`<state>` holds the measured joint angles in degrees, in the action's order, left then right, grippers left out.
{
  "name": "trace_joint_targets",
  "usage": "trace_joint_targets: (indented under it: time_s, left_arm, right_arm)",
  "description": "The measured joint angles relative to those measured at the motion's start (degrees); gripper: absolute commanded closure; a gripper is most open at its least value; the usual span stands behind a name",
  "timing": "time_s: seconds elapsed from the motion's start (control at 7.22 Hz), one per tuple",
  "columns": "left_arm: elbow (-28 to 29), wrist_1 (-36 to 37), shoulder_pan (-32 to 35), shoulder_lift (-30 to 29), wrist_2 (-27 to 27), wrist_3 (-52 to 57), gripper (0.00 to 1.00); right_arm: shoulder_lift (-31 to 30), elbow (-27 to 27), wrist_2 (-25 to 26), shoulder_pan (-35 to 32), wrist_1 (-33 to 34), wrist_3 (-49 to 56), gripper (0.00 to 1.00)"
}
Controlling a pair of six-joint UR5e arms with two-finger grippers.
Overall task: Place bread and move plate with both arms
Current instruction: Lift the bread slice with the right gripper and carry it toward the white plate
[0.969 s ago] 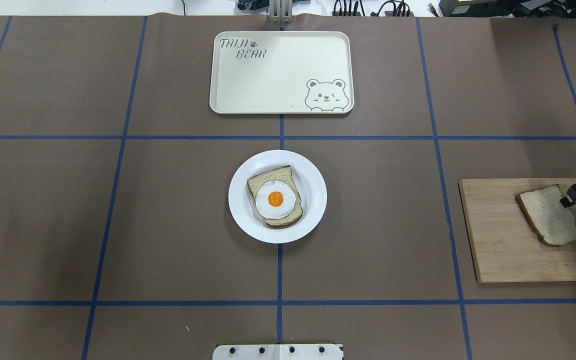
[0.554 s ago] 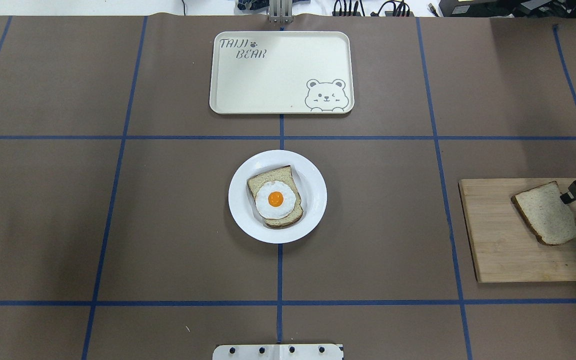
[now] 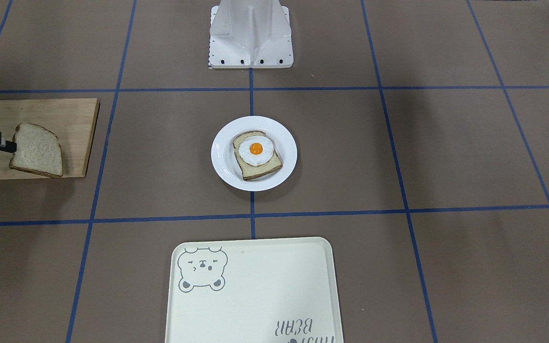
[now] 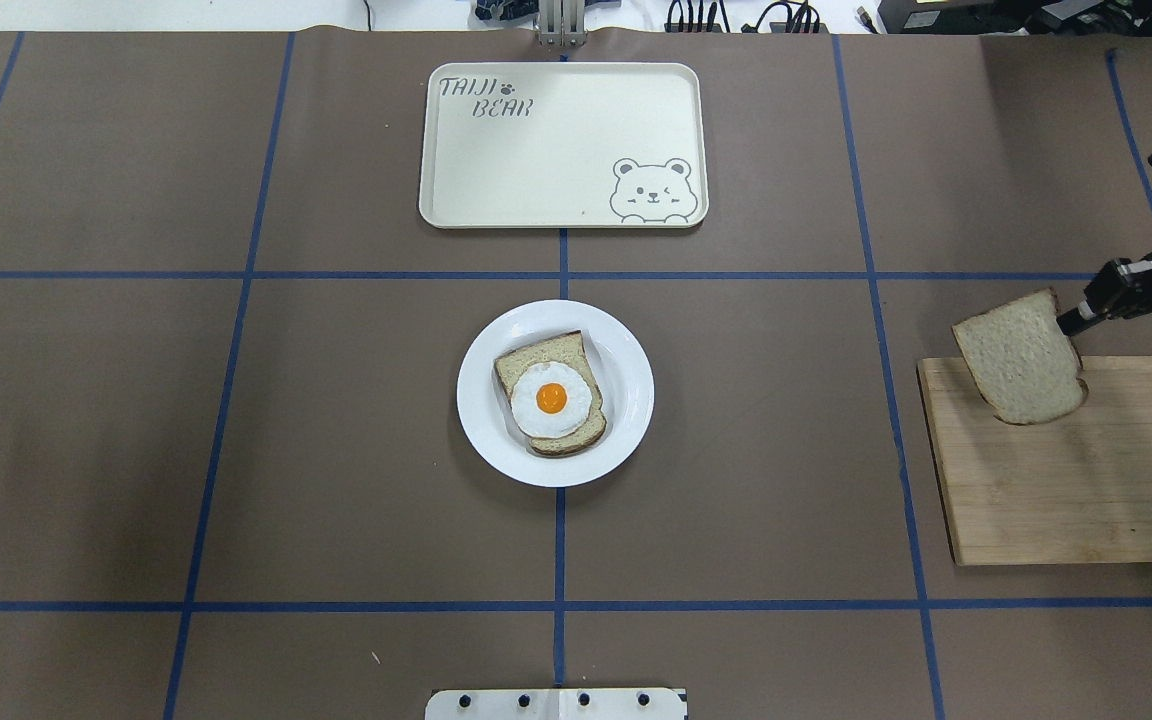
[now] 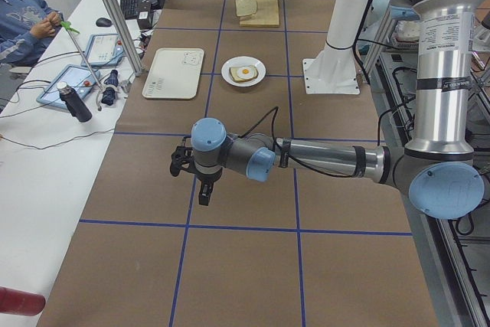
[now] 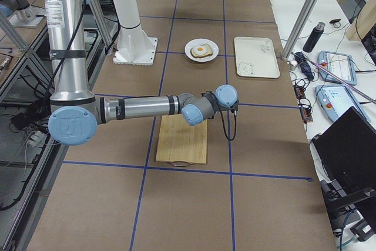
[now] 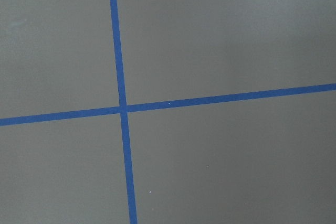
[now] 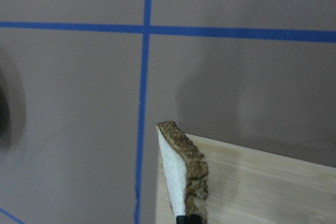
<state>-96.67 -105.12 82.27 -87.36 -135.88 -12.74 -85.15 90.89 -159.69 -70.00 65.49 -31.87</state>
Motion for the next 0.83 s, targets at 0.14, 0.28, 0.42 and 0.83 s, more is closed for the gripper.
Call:
trace_joint_targets:
  time_s: [0.14, 0.28, 0.42, 0.83]
  left_arm:
    - [0.1, 0.0, 0.0, 0.0, 0.0, 0.0, 0.01]
    - [0.2, 0.0, 0.0, 0.0, 0.0, 0.0, 0.01]
    - [0.2, 0.0, -0.1, 0.0, 0.0, 0.0, 0.01]
    - [0.1, 0.0, -0.1, 0.0, 0.0, -0.1, 0.01]
  right_arm:
    - [3.4, 0.2, -1.1, 0.2, -0.2, -5.6, 1.00]
    - [6.7, 0.4, -2.0, 1.1, -0.2, -10.4, 1.00]
    - [10.6, 0.3, -2.7, 3.2, -0.3, -15.6, 1.00]
    - [22.1, -0.2, -2.1, 11.9, -0.1, -25.0, 1.00]
